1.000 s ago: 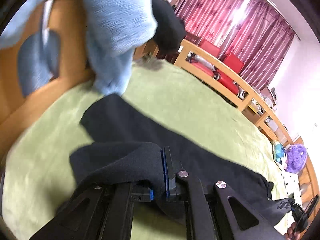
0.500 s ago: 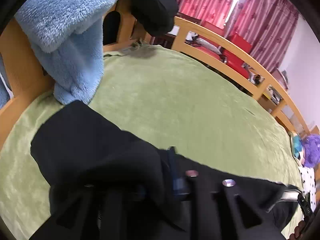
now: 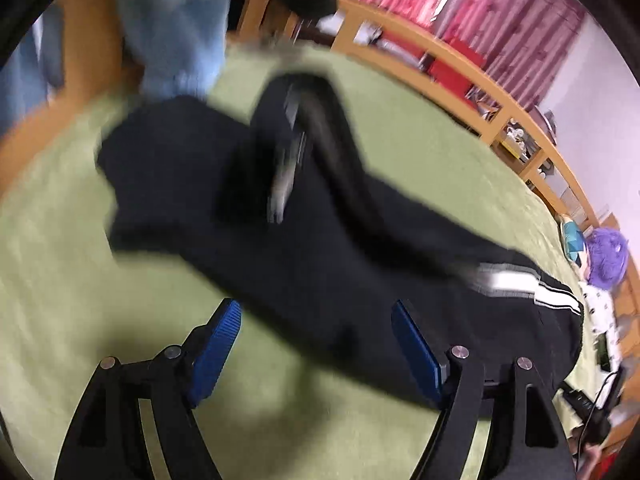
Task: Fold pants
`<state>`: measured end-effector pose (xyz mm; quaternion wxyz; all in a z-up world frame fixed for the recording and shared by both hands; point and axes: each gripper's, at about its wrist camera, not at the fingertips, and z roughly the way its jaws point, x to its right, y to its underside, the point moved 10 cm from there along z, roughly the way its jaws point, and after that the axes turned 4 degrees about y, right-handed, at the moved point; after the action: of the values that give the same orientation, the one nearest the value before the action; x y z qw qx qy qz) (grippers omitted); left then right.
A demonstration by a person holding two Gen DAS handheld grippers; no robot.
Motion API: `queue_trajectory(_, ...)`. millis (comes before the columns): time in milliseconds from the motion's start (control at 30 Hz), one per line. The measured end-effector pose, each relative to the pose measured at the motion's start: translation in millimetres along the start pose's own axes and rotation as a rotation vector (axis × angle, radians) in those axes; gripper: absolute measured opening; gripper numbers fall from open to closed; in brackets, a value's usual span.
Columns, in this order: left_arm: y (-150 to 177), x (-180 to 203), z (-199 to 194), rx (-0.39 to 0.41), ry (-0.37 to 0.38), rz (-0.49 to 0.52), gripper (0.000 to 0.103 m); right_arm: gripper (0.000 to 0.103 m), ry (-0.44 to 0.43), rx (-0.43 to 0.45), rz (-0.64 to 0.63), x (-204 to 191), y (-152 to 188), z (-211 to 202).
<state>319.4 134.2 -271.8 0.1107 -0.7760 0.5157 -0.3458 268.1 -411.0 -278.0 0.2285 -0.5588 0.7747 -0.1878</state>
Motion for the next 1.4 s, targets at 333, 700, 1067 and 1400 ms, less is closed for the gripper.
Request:
queue_trajectory(333,-12,-11,68,0.039,0.086,-0.170,0.075,0.071,-0.133,-0.028,0.199,9,-20,51)
queue_trajectory(700,-20,-2,53,0.040,0.057,-0.177,0.012,0.014,-0.152,0.091,0.364,7,-60,59)
queue_trajectory(1067,128,15,-61,-0.074,0.108,-0.140,0.012,0.013,-0.085,0.115,0.256,76,14,-79)
queue_trajectory(1400,236,44,-124,-0.193,0.089,0.077,0.020,0.021,0.040,0.036,0.248,197,124,-151)
